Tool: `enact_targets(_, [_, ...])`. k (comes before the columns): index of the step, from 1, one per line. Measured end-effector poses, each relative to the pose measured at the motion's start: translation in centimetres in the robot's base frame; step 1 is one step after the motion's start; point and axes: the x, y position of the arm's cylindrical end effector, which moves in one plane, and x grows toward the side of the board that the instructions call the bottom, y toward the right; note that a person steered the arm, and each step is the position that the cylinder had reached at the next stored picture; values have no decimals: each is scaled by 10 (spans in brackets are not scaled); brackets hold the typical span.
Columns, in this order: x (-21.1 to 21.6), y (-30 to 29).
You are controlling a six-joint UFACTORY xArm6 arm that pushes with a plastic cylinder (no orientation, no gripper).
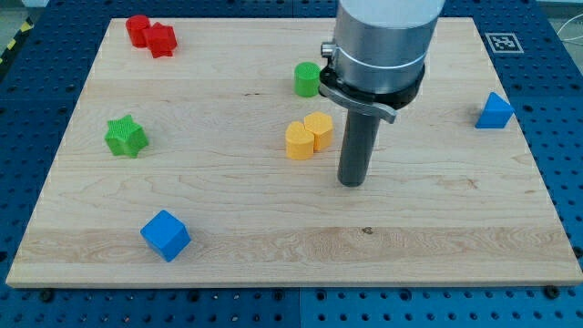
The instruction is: Point your arm to center
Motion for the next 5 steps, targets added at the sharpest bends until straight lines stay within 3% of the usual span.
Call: enact_targets(5, [0,-76])
